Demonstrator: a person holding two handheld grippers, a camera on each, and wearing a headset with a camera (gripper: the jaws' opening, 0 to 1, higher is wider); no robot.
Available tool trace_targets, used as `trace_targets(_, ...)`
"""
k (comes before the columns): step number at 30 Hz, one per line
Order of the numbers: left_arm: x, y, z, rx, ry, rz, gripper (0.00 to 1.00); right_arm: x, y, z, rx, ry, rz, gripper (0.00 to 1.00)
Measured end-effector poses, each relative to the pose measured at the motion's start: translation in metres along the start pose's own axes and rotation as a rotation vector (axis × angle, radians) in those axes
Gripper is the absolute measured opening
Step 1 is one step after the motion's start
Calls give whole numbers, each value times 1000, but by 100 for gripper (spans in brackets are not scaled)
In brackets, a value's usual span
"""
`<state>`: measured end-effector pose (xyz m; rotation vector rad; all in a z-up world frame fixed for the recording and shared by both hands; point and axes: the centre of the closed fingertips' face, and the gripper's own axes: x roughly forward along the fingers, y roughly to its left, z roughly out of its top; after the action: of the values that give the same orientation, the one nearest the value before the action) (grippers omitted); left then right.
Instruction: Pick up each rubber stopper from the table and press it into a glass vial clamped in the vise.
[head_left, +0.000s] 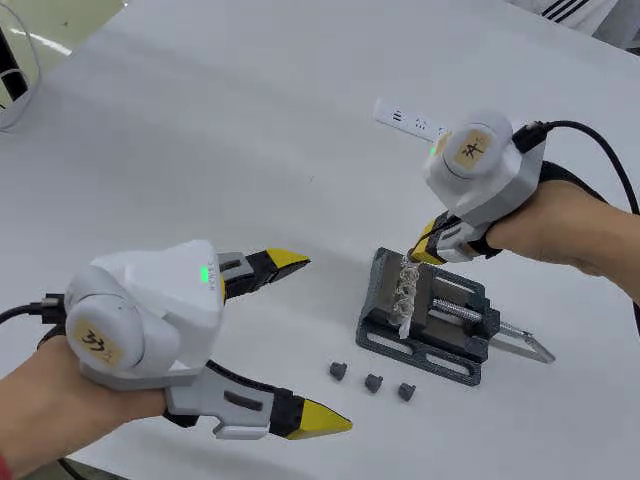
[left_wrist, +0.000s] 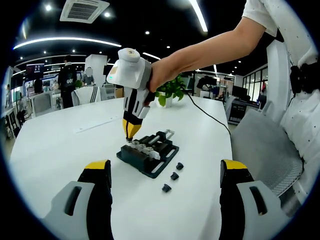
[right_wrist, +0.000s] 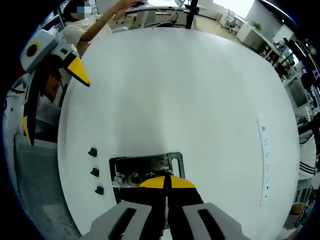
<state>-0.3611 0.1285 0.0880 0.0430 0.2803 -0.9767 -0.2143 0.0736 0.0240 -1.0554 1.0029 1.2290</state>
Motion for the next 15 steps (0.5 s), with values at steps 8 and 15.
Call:
trace_targets(8,-4,-2,1,7,7,3,89,0,-1,2,-10,12,1,0)
trace_targets(15,-5,-3,3,11,5,6,88,-1,-1,0,18,-12,14,0)
